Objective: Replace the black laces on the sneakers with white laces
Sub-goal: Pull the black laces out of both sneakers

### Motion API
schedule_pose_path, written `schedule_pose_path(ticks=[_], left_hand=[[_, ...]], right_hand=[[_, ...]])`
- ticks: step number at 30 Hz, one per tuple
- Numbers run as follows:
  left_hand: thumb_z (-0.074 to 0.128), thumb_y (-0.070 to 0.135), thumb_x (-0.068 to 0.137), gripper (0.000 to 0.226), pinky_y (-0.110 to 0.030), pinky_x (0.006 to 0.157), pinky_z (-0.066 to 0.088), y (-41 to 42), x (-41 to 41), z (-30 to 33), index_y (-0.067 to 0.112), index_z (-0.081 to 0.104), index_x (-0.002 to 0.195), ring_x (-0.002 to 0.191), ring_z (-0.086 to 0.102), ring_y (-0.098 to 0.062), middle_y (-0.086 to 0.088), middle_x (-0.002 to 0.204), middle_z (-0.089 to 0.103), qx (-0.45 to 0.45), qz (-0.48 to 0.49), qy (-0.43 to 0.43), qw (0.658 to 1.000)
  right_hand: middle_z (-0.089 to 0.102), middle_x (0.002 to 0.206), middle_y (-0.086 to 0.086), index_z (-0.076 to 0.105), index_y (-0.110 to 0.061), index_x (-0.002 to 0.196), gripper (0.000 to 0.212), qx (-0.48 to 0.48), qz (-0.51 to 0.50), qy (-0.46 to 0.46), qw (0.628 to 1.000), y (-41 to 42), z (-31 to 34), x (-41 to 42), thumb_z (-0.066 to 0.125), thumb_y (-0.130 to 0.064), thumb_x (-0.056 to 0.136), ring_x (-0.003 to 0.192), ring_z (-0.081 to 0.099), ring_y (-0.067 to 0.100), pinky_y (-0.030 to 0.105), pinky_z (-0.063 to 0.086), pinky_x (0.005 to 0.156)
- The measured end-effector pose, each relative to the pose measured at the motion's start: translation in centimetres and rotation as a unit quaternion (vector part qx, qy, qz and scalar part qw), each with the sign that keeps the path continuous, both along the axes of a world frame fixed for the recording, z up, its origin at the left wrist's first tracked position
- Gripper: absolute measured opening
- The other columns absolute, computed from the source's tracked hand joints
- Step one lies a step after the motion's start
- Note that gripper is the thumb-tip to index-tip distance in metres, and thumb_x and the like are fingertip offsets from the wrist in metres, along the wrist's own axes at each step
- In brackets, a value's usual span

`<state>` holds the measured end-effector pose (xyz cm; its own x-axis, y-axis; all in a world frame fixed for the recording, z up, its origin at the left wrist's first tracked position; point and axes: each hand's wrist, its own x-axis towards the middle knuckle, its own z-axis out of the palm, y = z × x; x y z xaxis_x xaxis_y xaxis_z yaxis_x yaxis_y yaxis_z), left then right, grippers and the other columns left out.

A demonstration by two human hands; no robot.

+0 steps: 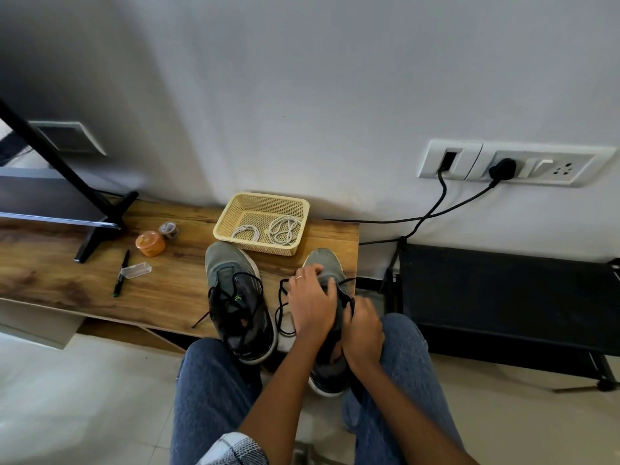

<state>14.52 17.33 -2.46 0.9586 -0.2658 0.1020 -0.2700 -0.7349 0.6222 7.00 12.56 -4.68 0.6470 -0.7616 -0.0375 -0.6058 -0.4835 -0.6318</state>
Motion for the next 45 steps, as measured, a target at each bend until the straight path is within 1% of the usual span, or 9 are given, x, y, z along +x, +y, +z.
schedule_pose_path(ticks=[6,14,20,25,30,35,39,42,45], left_hand=[[0.057,0.025,0.093,0.021,-0.033,0.098,0.040,-0.1,0.2,-0.8,0.017,0.063,0.111,0.122,0.041,-0.024,-0.004,0.122,0.055,0.125,-0.061,0.016,0.990],[0.061,0.025,0.091,0.021,-0.036,0.093,0.041,-0.3,-0.1,-0.7,0.014,0.064,0.109,0.106,0.052,-0.024,-0.006,0.109,0.063,0.182,-0.057,-0.058,0.980],[0.084,0.026,0.067,0.026,-0.042,0.080,0.050,-0.4,-0.2,-0.6,0.023,0.066,0.084,0.082,0.060,-0.021,0.002,0.070,0.065,0.256,-0.038,-0.072,0.963],[0.089,0.026,0.058,0.024,-0.041,0.073,0.047,-0.3,-0.1,-0.5,0.023,0.066,0.066,0.072,0.058,-0.020,0.002,0.059,0.059,0.260,-0.035,-0.095,0.960],[0.073,0.020,0.078,0.010,-0.049,0.079,0.047,-0.4,-0.5,-0.9,0.016,0.067,0.085,0.086,0.059,-0.025,-0.002,0.085,0.065,0.164,-0.004,-0.073,0.984],[0.043,0.012,0.098,0.010,-0.034,0.070,0.040,-0.5,-0.7,-0.4,0.004,0.051,0.098,0.091,0.051,-0.028,-0.013,0.105,0.049,-0.005,0.085,-0.007,0.996],[0.043,0.010,0.097,0.010,-0.035,0.062,0.039,-0.5,-1.0,0.3,0.002,0.047,0.093,0.081,0.053,-0.033,-0.017,0.102,0.047,-0.115,0.188,-0.008,0.975],[0.042,0.004,0.096,0.016,-0.030,0.065,0.030,-0.2,0.3,1.0,-0.010,0.047,0.100,0.081,0.054,-0.044,-0.031,0.110,0.048,-0.214,0.330,0.022,0.919],[0.041,0.011,0.098,0.018,-0.044,0.074,0.042,0.6,1.8,1.0,-0.004,0.047,0.107,0.089,0.053,-0.044,-0.025,0.115,0.047,-0.224,0.315,0.053,0.921]], right_hand=[[0.056,0.096,0.005,0.058,-0.007,0.099,0.023,-0.013,0.006,0.003,1.000,0.0,-0.1,0.1,0.040,-0.021,0.099,0.089,0.056,0.023,0.034,0.041,0.063],[0.055,0.097,0.004,0.057,-0.009,0.101,0.020,-0.019,0.019,0.016,1.000,0.0,0.0,0.1,0.040,-0.020,0.099,0.089,0.055,0.022,0.032,0.040,0.062],[0.055,0.097,0.004,0.057,-0.009,0.101,0.020,-0.019,0.021,0.012,1.000,0.0,0.3,0.0,0.041,-0.020,0.099,0.089,0.057,0.022,0.036,0.046,0.064],[0.056,0.100,0.005,0.058,-0.008,0.103,0.022,-0.011,0.020,0.012,1.000,0.1,0.4,0.0,0.040,-0.020,0.099,0.093,0.056,0.023,0.038,0.047,0.067],[0.056,0.100,0.005,0.058,-0.008,0.106,0.022,-0.008,0.019,0.010,1.000,0.1,0.6,-0.1,0.040,-0.020,0.099,0.091,0.056,0.022,0.036,0.046,0.067],[0.056,0.104,0.005,0.056,-0.009,0.109,0.025,0.011,0.007,0.010,1.000,0.1,0.8,0.0,0.037,-0.022,0.100,0.095,0.055,0.022,0.035,0.044,0.069],[0.054,0.103,0.006,0.056,-0.008,0.107,0.024,0.014,-0.003,0.006,1.000,0.3,0.7,0.0,0.037,-0.021,0.100,0.093,0.055,0.024,0.035,0.041,0.066],[0.054,0.101,0.008,0.057,-0.006,0.102,0.021,0.020,-0.039,0.001,0.999,0.3,0.5,-0.2,0.040,-0.020,0.099,0.090,0.056,0.027,0.031,0.033,0.062],[0.055,0.101,0.008,0.058,-0.006,0.102,0.021,0.016,-0.048,-0.008,0.999,0.3,0.4,-0.4,0.042,-0.018,0.099,0.089,0.056,0.027,0.030,0.032,0.062]])
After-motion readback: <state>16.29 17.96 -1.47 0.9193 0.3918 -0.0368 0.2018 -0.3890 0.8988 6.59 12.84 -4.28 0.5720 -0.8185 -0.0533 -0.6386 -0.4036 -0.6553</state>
